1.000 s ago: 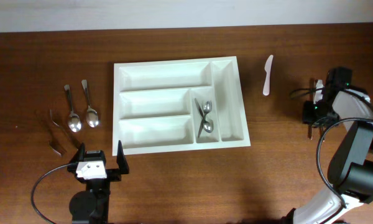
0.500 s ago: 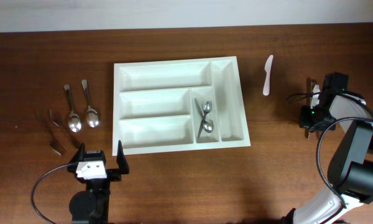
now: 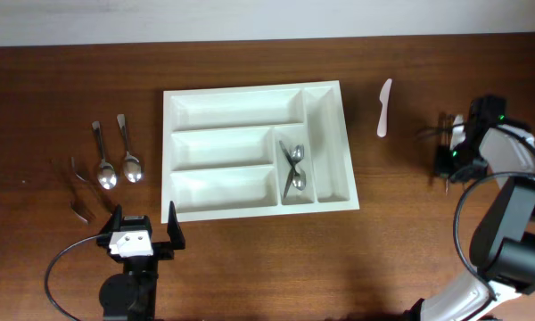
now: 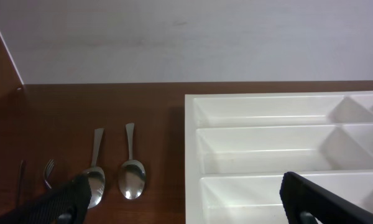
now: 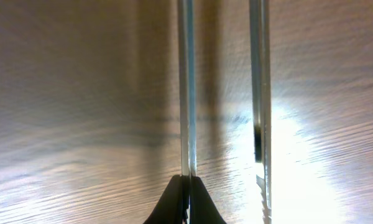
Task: Pack container
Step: 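Move the right gripper to the metal tongs and grasp them, then carry the tongs into the tray's right compartment and release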
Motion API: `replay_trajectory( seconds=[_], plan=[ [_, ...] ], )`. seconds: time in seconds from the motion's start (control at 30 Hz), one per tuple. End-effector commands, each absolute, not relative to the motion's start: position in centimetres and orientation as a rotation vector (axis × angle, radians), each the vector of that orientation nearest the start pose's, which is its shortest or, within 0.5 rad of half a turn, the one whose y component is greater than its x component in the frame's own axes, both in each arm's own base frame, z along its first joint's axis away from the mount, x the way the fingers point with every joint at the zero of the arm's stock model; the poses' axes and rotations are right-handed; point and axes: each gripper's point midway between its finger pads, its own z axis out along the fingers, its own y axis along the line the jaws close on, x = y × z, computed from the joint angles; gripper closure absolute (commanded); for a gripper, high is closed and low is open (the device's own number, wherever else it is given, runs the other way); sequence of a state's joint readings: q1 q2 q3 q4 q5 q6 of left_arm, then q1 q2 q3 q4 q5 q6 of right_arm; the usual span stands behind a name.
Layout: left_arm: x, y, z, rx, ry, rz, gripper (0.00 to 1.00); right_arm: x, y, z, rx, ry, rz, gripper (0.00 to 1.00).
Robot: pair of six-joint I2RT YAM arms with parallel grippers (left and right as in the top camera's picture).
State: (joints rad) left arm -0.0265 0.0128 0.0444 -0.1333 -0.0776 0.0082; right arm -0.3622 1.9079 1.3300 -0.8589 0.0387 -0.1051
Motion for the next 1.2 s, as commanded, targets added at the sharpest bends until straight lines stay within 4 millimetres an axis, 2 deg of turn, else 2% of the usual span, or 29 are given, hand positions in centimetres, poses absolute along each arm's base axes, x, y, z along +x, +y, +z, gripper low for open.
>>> replay_trajectory(
  seconds=[0.0,0.07,0.2,0.3,0.4,0.73,0.97,1.17],
  plan=[
    [24.3,0.7,15.7,-0.014,1.672,0.066,0.01,38.5,-12.4,10.3,0.306,2.821,-0.088,0.96],
    [24.3,0.7,15.7,-0.014,1.672,0.066,0.01,39.0,-11.0,11.7,0.257,2.804,-0.064,0.96],
    [24.3,0.7,15.7,-0.014,1.672,0.066,0.01,39.4,-6.5,13.2,0.123,2.795,0.042,0.96],
    [24.3,0.7,15.7,-0.014,1.672,0.066,0.01,39.2,-2.7,13.3,0.003,2.815,0.096,0.96],
    [24.3,0.7,15.8,-0.014,1.671,0.066,0.01,39.1,0.2,13.2,-0.089,2.827,0.116,0.96],
    [24.3,0.7,15.7,-0.014,1.672,0.066,0.01,38.4,8.0,12.7,-0.351,2.821,0.164,0.96],
    [24.3,0.7,15.7,-0.014,1.672,0.066,0.01,37.9,11.7,11.4,-0.467,2.831,0.184,0.96],
    [24.3,0.7,15.8,-0.014,1.671,0.066,0.01,37.6,12.1,10.0,-0.42,2.884,0.186,0.96]
  ],
)
